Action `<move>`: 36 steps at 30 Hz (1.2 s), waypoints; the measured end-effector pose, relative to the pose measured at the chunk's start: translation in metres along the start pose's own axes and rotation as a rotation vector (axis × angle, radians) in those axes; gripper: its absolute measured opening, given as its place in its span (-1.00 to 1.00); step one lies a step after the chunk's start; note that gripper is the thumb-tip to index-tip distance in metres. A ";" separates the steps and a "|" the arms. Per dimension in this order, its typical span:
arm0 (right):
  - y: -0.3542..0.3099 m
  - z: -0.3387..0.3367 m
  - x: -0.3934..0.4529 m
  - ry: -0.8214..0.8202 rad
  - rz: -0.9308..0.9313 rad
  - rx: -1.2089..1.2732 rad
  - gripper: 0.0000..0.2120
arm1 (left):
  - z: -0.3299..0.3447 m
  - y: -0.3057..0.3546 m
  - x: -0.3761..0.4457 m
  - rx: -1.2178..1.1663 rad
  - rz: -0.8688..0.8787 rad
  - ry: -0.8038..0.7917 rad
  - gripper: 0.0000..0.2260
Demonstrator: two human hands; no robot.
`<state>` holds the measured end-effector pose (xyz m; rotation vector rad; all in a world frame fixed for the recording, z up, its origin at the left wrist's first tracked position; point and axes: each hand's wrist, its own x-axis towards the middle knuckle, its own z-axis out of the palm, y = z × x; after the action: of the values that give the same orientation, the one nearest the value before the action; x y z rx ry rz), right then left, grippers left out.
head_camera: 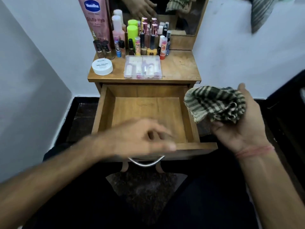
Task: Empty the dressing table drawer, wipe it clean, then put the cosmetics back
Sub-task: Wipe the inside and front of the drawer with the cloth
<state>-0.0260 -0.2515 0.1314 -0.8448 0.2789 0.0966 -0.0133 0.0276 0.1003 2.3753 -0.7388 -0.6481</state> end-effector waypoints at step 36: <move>0.118 -0.045 0.058 0.557 -0.881 -1.021 -0.68 | -0.030 -0.022 0.117 0.172 -0.079 0.339 -0.61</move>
<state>-0.0028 -0.2084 0.0015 -1.9424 0.3532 -0.9056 0.0969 -0.0195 0.0763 2.5915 -0.5733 -0.2070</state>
